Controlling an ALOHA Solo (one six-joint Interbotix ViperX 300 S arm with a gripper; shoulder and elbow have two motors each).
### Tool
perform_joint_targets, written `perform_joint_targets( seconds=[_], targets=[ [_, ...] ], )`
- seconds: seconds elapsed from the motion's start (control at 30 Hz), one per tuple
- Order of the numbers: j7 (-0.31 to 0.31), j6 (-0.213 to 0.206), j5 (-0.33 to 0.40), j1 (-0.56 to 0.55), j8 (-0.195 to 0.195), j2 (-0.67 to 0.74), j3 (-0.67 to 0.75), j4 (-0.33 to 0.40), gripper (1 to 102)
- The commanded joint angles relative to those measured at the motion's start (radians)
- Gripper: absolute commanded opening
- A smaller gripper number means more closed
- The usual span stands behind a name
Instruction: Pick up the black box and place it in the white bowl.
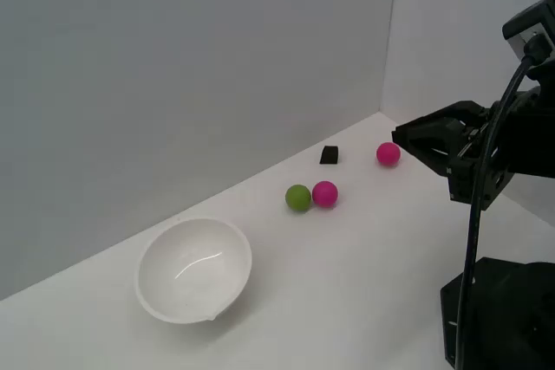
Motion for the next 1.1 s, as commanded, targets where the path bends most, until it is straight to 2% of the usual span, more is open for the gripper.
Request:
perform_joint_targets(
  seconds=[0.0,0.83,0.97,1.07],
  targets=[
    [0.003,-0.008,0.003,-0.179,-0.005,0.146,0.152,0.009,3],
    [0.003,-0.006,0.0,-0.179,-0.005,0.141,0.147,0.005,3],
    [0.003,-0.005,-0.017,-0.179,-0.005,0.121,0.127,-0.012,3],
    [0.005,0.014,-0.057,-0.178,-0.005,0.083,0.089,-0.052,3]
  ],
)
